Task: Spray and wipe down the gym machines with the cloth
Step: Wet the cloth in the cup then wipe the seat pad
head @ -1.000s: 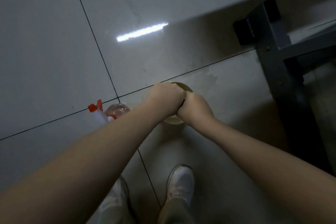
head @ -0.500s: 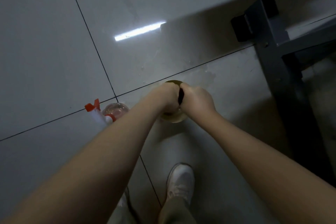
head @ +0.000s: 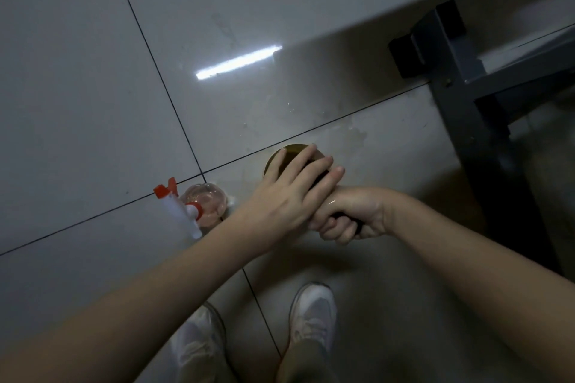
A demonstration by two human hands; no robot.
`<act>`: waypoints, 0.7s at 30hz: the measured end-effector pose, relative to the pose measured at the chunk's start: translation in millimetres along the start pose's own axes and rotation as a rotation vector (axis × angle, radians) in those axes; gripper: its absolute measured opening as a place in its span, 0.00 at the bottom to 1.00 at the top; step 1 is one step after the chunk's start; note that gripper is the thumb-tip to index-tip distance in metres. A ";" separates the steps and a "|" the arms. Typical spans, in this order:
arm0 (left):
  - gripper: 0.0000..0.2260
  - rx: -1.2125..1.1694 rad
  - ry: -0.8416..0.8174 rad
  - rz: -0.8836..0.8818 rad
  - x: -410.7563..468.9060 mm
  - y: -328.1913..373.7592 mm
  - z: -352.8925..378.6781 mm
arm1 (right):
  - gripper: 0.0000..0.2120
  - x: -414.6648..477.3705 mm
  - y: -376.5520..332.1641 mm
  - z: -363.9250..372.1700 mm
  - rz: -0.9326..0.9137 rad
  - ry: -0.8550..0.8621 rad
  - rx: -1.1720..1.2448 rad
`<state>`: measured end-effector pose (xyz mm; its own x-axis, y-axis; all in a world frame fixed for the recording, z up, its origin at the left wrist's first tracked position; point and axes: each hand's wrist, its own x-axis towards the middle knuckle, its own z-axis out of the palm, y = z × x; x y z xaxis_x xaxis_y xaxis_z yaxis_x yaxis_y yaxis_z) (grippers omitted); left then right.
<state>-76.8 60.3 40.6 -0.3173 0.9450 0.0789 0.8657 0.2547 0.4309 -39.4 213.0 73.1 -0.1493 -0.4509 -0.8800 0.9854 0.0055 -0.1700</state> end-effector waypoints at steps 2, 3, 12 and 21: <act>0.18 -0.062 0.039 0.062 6.2 -3.6 -7.3 | 0.20 -7.1 -3.4 4.6 0.006 -0.074 -0.031; 0.19 -0.082 0.051 0.098 8.6 -4.7 -11.5 | 0.21 -10.7 -4.7 4.1 0.019 -0.098 -0.045; 0.30 -0.246 -0.214 0.099 19.4 -2.6 -38.2 | 0.18 -25.5 -12.1 14.6 0.088 -0.039 -0.338; 0.11 0.182 -0.516 -0.170 51.3 -6.8 -36.0 | 0.08 15.4 -5.3 19.1 -0.175 0.756 -0.619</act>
<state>-112.9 99.7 74.1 -0.2671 0.8540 -0.4465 0.8865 0.3995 0.2336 -45.3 189.0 69.0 -0.5137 0.1967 -0.8351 0.7603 0.5554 -0.3369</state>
